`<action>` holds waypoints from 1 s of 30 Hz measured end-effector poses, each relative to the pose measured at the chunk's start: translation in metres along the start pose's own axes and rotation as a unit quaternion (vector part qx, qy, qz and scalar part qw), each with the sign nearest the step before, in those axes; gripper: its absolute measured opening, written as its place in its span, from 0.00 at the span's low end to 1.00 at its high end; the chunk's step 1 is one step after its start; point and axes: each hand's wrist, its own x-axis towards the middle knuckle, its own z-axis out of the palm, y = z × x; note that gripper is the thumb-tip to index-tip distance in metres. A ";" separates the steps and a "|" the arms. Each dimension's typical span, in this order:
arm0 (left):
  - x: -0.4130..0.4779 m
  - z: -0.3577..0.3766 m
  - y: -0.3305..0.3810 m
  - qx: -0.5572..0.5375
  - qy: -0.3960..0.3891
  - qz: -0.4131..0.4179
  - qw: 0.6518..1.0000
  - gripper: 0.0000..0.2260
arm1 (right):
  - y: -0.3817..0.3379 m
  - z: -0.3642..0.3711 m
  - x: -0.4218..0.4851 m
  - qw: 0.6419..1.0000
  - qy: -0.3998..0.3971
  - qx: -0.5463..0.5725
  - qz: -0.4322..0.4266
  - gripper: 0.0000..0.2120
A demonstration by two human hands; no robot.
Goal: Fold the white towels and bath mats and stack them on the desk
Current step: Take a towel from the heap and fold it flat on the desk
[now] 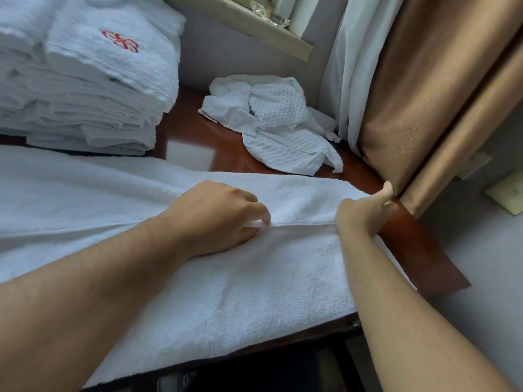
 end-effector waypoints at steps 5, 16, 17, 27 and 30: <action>-0.001 -0.001 0.000 -0.013 -0.002 -0.008 1.000 0.07 | -0.040 0.006 -0.008 0.936 -0.119 -0.252 -0.215 0.16; 0.001 0.000 -0.003 -0.011 -0.013 -0.009 1.000 0.06 | -0.064 0.036 -0.030 0.846 -0.328 -0.384 -0.172 0.16; 0.000 0.000 -0.003 -0.010 -0.018 -0.013 1.000 0.06 | -0.062 0.038 -0.027 0.847 -0.350 -0.368 -0.159 0.19; -0.011 -0.003 -0.007 0.094 -0.024 -0.162 0.982 0.20 | -0.043 0.029 -0.035 0.883 -0.286 -0.343 -0.147 0.27; -0.038 -0.027 -0.019 0.179 -0.026 -0.194 0.964 0.22 | -0.069 0.019 -0.061 0.843 -0.263 -0.412 -0.224 0.21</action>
